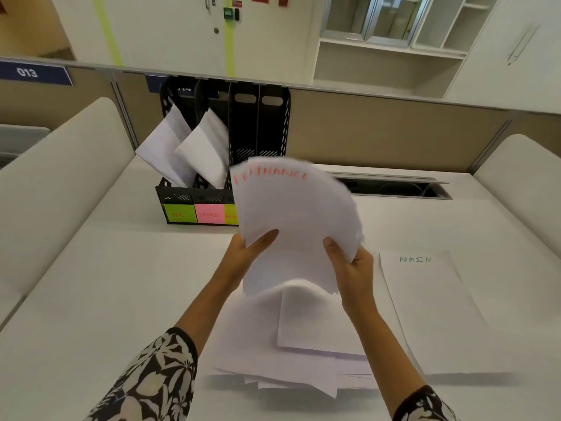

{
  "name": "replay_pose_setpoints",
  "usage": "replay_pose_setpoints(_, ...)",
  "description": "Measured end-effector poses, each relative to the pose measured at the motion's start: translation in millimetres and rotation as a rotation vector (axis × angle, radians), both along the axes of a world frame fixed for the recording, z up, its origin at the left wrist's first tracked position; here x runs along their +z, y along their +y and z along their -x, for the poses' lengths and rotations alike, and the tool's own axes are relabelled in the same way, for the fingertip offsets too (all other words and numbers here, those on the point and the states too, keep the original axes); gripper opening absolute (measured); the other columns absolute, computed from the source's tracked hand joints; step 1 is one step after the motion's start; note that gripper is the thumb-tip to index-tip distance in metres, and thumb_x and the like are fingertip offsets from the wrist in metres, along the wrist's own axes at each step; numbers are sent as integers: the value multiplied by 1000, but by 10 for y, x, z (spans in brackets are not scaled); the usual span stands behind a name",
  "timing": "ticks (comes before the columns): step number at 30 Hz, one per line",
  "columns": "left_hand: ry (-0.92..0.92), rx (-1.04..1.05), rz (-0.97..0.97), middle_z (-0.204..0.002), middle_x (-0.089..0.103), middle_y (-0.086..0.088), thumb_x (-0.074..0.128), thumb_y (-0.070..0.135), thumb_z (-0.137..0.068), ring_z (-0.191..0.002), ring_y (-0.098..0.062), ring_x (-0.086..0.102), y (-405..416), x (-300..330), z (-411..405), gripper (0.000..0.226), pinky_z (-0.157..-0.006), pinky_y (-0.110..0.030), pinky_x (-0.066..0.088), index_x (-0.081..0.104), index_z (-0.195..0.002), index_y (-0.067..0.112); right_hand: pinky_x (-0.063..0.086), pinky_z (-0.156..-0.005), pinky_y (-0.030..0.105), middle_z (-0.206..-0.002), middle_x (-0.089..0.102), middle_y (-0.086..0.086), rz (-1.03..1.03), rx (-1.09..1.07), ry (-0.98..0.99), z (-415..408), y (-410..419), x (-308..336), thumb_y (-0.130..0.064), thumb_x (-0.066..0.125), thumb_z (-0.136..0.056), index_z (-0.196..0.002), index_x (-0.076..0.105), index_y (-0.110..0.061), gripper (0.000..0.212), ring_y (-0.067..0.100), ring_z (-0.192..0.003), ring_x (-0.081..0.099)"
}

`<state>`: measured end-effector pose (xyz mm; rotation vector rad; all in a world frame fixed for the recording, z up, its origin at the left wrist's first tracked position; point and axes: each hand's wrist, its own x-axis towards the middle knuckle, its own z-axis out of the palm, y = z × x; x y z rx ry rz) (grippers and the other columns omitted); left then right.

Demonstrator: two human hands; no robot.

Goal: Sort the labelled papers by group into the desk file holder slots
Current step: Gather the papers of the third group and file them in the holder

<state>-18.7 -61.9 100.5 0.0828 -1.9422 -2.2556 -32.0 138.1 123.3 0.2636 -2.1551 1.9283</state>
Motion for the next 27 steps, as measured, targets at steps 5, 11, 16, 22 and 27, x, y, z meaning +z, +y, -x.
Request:
replay_pose_setpoints(5,-152,-34,75,-101,72,8,72,48,-72,-95,-15,68,0,-299,-40,35,-74,-27,58,65,-104,39,55,-62,50,-74,62,25,-113,-11,-124,-62,50,-334,-22,66,-87,-80,65,-4,20,47,-70,57)
replay_pose_setpoints(11,-139,-26,9,-106,72,-1,73,51,-68,-99,-21,68,29,-88,104,55,-81,-34,57,63,-116,24,60,-60,35,-72,67,-1,-71,-50,-119,103,35,-180,-21,67,-85,-76,63,-29,13,24,-67,65)
replay_pose_setpoints(16,-84,-42,-66,-111,71,-2,73,50,-67,-101,-20,68,-43,-19,159,57,-86,-39,55,62,-117,24,57,-55,20,-75,69,-8,-52,1,-92,103,63,-207,-31,71,-78,-80,64,-30,7,12,-69,66)
replay_pose_setpoints(22,-34,-79,25,-104,73,9,77,43,-69,-96,-11,69,-92,151,312,34,-73,-23,56,68,-101,43,56,-53,19,-65,68,-11,-53,-25,-83,212,21,-113,-20,70,-83,-74,64,-28,13,16,-62,66)
replay_pose_setpoints(27,17,-61,33,-102,73,6,78,46,-65,-96,-12,69,-127,234,409,38,-76,-27,58,68,-101,41,54,-55,12,-73,69,-27,-22,2,-13,291,-13,22,-34,68,-76,-83,62,-34,9,0,-71,67)
